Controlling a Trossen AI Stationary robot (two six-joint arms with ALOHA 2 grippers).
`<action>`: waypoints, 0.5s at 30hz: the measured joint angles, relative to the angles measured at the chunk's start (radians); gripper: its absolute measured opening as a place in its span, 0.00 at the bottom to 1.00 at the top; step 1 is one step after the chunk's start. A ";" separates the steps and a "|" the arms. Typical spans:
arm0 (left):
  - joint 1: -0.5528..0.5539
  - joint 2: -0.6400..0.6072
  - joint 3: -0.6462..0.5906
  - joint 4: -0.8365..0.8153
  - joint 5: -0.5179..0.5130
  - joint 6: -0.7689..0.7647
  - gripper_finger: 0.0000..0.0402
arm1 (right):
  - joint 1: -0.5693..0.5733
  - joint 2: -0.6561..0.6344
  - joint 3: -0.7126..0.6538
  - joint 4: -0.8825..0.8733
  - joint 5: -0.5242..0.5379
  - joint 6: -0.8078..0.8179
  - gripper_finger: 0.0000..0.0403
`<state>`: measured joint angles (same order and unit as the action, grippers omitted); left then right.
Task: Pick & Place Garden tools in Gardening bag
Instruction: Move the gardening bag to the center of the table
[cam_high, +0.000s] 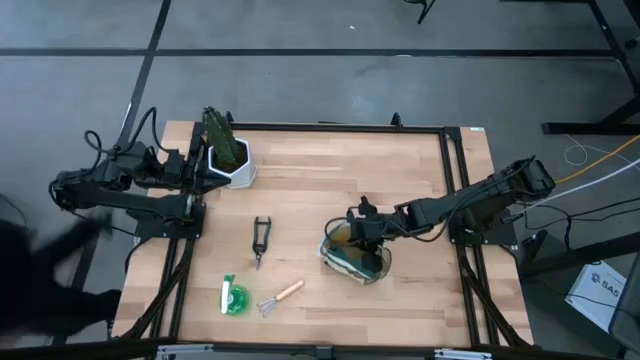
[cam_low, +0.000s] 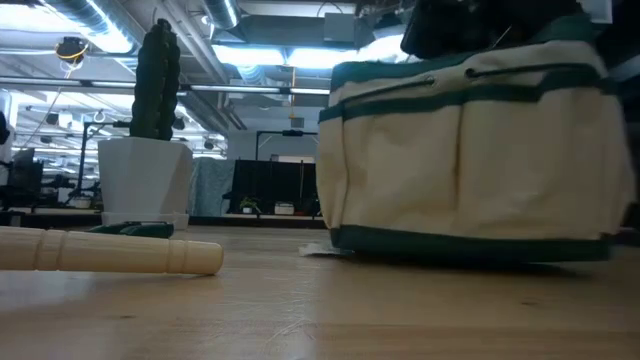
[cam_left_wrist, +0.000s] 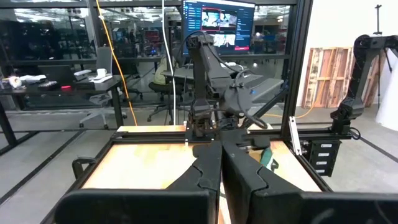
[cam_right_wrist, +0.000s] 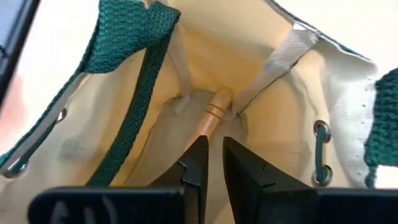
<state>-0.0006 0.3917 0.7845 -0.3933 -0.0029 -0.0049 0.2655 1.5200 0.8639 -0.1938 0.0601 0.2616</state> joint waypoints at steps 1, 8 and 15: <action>0.000 0.000 0.000 0.000 0.000 0.000 0.02 | -0.009 0.000 0.000 -0.002 0.000 -0.015 0.13; 0.000 0.000 0.000 0.000 0.000 0.000 0.01 | -0.079 0.000 0.000 -0.009 0.000 -0.118 0.13; 0.000 0.000 0.000 0.000 0.000 0.000 0.02 | -0.168 0.000 0.000 -0.009 0.000 -0.213 0.13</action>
<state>-0.0006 0.3918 0.7845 -0.3932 -0.0031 -0.0049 0.0979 1.5200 0.8639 -0.2028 0.0601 0.0484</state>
